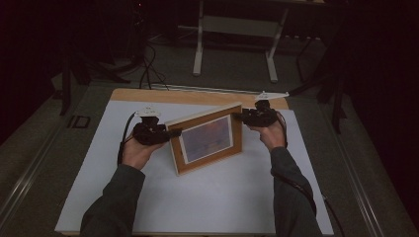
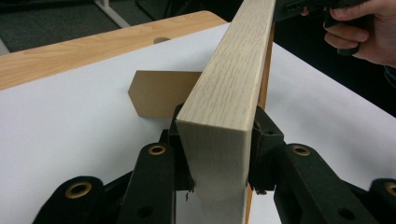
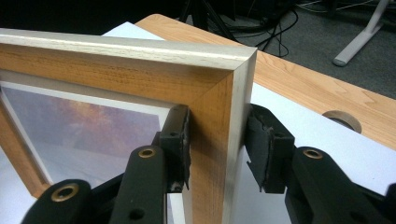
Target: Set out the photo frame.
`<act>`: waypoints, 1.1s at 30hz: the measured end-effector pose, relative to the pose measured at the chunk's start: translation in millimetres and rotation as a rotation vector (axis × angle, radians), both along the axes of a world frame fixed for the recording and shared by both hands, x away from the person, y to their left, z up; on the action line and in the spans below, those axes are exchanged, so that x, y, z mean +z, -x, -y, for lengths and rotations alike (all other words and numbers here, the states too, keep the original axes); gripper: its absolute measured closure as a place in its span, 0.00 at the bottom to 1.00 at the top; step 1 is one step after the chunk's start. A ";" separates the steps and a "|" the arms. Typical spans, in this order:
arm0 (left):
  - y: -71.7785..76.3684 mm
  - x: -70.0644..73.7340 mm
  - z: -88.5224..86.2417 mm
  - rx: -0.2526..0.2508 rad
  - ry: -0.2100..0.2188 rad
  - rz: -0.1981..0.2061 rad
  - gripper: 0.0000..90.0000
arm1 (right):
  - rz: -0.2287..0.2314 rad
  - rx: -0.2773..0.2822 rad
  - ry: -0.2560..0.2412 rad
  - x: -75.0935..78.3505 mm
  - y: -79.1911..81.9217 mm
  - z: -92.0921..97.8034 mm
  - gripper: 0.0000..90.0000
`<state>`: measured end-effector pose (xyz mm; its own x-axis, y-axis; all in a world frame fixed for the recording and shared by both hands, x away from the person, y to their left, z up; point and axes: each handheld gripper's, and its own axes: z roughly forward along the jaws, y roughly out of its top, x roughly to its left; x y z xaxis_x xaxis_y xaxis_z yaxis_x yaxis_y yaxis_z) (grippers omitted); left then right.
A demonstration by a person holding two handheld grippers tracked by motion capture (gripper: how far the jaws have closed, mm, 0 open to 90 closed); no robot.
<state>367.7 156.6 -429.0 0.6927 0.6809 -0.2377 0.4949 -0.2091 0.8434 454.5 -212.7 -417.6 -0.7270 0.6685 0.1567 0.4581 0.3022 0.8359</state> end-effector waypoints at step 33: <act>-9.3 -3.6 -1.4 0.006 0.023 0.016 0.72 | -0.018 -0.075 0.012 1.2 13.3 -1.3 0.69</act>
